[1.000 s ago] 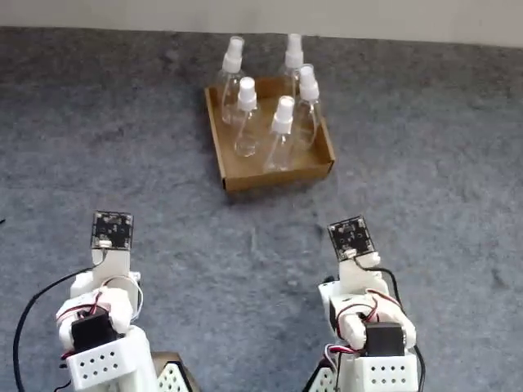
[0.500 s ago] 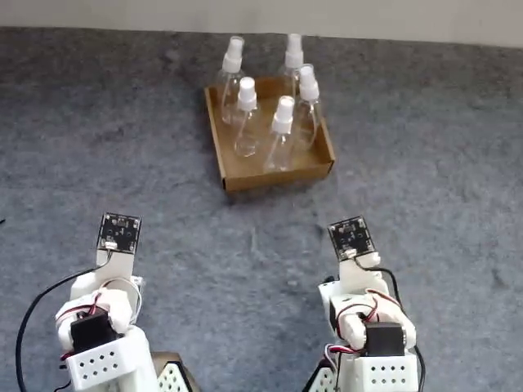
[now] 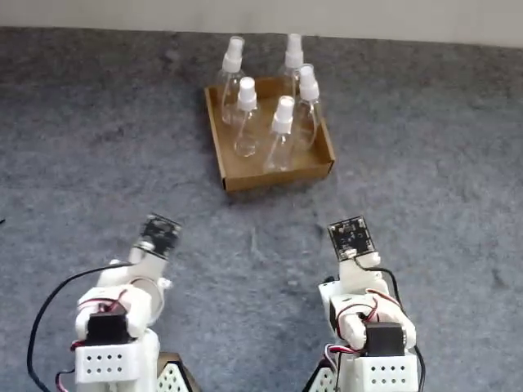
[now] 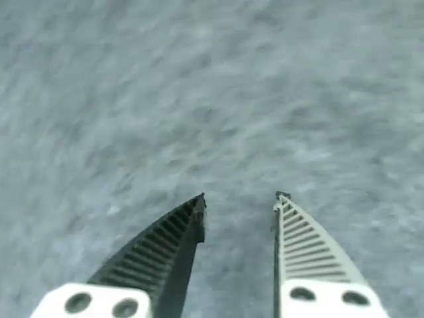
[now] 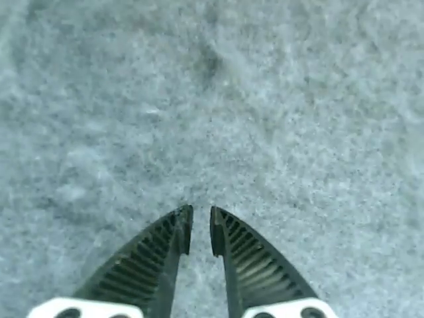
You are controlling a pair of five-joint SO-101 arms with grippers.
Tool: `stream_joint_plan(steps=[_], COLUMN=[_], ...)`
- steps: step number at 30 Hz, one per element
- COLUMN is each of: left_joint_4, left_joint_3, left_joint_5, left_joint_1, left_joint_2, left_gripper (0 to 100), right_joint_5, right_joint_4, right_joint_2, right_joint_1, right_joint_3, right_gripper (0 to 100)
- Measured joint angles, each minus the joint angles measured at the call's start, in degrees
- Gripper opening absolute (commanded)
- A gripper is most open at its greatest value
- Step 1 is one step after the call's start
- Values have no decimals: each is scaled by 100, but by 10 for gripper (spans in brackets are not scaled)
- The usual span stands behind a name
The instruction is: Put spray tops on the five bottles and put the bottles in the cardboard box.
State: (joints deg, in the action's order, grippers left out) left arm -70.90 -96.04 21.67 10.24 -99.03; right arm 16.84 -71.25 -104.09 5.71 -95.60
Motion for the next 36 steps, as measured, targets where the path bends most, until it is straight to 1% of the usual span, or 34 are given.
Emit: stream_joint_plan(steps=[2, 5, 36], left_joint_4=[0, 0, 0], left_joint_3=[0, 0, 0], left_joint_5=[0, 0, 0], left_joint_1=[-413, -633, -668], left_joint_2=[0, 0, 0], left_gripper=[130, 130, 130], right_joint_5=[0, 0, 0], right_joint_4=[0, 0, 0], right_joint_2=[0, 0, 0], right_joint_1=[0, 0, 0], right_joint_3=[0, 0, 0], right_gripper=[23, 23, 23])
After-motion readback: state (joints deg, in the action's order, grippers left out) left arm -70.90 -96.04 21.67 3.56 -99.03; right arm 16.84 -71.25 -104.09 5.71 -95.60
